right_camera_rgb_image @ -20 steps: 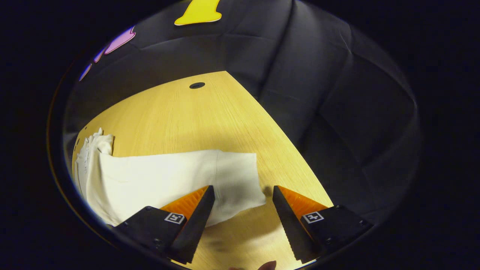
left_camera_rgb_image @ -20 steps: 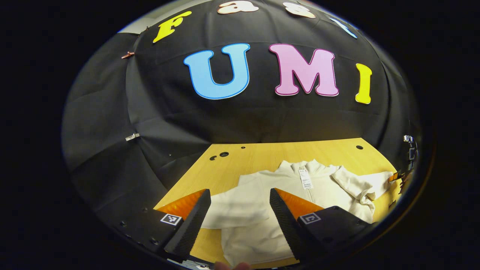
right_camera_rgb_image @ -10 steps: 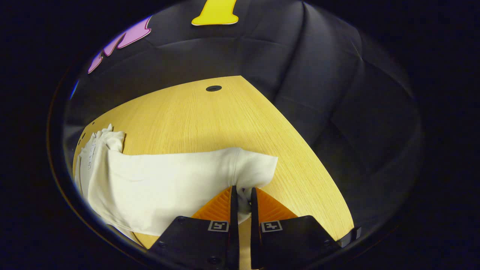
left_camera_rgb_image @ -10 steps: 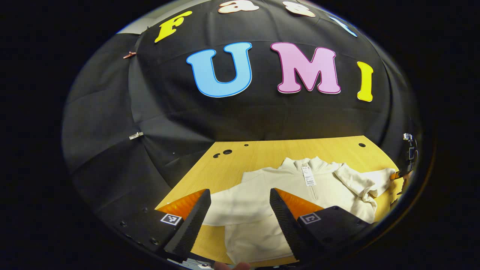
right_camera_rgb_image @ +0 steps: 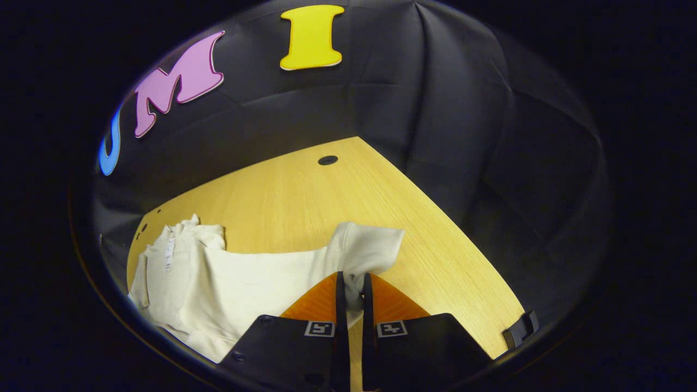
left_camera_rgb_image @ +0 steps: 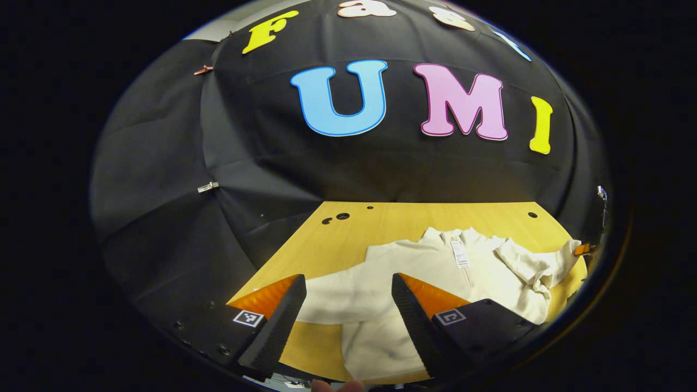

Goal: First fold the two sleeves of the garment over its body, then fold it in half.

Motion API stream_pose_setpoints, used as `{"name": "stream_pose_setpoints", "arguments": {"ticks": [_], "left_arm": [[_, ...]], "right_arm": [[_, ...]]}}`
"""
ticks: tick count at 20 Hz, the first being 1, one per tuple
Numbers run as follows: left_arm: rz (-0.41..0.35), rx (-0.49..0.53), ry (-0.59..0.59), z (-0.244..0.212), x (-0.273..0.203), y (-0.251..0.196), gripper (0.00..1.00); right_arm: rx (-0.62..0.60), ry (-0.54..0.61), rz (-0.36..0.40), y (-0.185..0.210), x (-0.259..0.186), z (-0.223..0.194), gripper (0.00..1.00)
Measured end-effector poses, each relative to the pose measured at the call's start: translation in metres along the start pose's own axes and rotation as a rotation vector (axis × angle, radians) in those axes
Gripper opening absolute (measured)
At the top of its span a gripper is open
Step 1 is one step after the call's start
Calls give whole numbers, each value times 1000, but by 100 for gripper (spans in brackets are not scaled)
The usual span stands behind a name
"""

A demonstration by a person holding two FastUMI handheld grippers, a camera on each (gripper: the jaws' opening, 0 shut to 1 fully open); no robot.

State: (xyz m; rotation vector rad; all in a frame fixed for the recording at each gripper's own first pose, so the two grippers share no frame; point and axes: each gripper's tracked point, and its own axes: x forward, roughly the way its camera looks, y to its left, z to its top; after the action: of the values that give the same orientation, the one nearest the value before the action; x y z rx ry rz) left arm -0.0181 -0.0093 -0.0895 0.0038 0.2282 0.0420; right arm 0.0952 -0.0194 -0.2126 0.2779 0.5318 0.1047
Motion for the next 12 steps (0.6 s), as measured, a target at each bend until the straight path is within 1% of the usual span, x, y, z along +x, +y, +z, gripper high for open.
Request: {"name": "stream_pose_setpoints", "arguments": {"ticks": [3, 5, 9, 12], "left_arm": [[-2, -16, 4, -8, 5, 14, 98], [-2, -18, 5, -13, 8, 24, 98], [-4, -23, 8, -24, 17, 46, 98], [-5, -35, 16, -35, 22, 64, 98]], "right_arm": [[-24, -61, 88, 48, -27, 16, 13], [-22, -80, 150, 84, -45, 19, 13], [-51, -110, 248, 151, -75, 18, 13], [-47, -118, 323, 206, -102, 15, 13]]}}
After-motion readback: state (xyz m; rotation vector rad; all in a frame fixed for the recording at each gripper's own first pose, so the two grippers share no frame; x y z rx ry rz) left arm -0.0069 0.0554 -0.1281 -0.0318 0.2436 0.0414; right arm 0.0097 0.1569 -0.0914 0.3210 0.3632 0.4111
